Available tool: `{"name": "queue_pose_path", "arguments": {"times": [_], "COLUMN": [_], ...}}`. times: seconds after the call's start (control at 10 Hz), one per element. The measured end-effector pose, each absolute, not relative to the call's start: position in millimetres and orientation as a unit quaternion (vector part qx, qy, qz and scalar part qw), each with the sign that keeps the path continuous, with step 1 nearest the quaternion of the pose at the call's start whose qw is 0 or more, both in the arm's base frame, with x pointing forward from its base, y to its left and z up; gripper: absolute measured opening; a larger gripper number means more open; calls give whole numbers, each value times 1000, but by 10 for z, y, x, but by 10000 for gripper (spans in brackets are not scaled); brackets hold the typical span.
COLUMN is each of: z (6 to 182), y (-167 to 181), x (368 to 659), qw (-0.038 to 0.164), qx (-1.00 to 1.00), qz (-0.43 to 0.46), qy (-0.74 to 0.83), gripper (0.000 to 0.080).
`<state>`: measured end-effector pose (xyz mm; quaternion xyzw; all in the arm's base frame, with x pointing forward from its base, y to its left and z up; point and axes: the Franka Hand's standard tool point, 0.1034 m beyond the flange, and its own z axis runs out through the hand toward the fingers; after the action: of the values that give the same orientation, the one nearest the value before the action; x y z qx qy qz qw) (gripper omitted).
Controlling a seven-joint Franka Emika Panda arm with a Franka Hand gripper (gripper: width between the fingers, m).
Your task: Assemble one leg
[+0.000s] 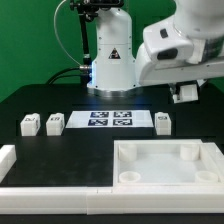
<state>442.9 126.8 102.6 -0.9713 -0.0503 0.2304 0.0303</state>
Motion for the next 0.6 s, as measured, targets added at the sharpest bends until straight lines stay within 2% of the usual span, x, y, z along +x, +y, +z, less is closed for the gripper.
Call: {"name": "queue_pose_path", "arguments": {"times": [0.1,0.2,0.3,0.4,0.6], "z": [959,1055,1298,1449,1397], "y": [1234,1098,926,887,848], "x": [4604,4884,5163,5442,5460], "qw": [38,41,42,39,34], "qx": [-982,-987,-990,-994,-987], "qz": [171,123,71,-4,-119], "qy": [-66,-91,-111,-106,-103], "gripper": [291,291,291,291,291]}}
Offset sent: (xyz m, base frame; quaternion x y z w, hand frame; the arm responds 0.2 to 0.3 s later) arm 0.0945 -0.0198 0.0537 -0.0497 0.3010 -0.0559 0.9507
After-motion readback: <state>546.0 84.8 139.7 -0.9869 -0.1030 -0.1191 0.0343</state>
